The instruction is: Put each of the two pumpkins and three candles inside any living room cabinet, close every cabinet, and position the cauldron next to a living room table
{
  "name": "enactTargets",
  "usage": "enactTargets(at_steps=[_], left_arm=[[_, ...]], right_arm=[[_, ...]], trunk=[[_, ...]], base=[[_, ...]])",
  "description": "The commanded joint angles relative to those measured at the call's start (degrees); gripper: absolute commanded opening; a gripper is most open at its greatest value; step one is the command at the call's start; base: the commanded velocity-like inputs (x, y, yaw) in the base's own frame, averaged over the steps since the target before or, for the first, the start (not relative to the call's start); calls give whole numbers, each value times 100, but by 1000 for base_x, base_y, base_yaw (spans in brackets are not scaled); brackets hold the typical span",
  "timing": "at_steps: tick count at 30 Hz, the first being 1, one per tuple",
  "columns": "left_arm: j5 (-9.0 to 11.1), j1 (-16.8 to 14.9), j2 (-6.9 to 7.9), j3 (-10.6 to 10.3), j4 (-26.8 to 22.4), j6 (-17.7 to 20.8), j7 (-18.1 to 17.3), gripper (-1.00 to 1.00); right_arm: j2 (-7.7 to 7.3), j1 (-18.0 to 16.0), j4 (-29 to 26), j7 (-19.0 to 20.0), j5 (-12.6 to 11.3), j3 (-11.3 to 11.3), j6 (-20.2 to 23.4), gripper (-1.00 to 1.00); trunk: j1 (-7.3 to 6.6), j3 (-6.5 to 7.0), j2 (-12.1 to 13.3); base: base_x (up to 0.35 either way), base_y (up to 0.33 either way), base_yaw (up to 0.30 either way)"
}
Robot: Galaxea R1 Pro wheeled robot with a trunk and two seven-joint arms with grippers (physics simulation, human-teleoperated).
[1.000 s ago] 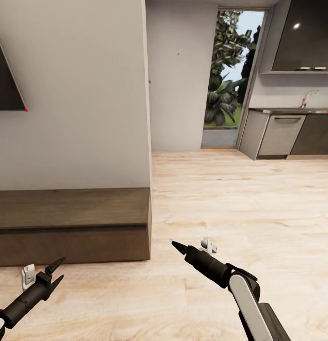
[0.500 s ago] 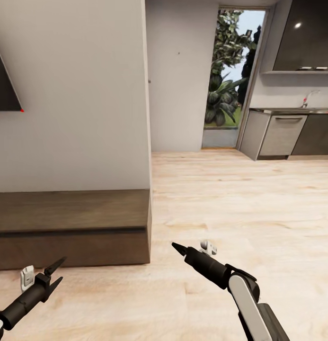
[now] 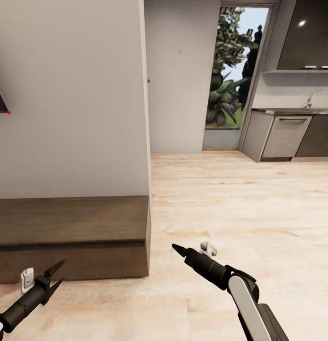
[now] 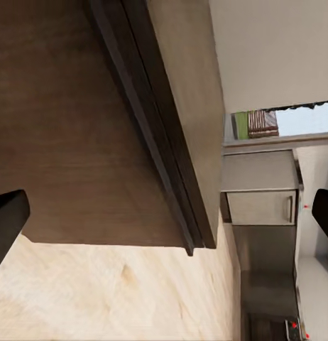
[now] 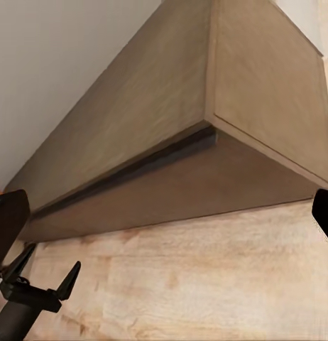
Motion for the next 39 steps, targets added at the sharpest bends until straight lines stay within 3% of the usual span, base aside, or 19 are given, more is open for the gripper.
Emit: enactTargets(at_steps=[1, 21, 39], left_arm=[[32, -3, -1, 8, 14, 43, -4, 100], [31, -3, -8, 10, 40, 43, -8, 100], [36, -3, -8, 10, 41, 39, -11, 100]], right_arm=[[3, -3, 0, 24, 20, -8, 26, 100], [0, -3, 4, 24, 18, -16, 26, 100], [2, -3, 4, 24, 11, -17, 26, 100]], trunk=[[2, -5, -2], [2, -5, -2], [2, -5, -2]], base=[[260, 0, 0], [168, 0, 0], [57, 0, 0]])
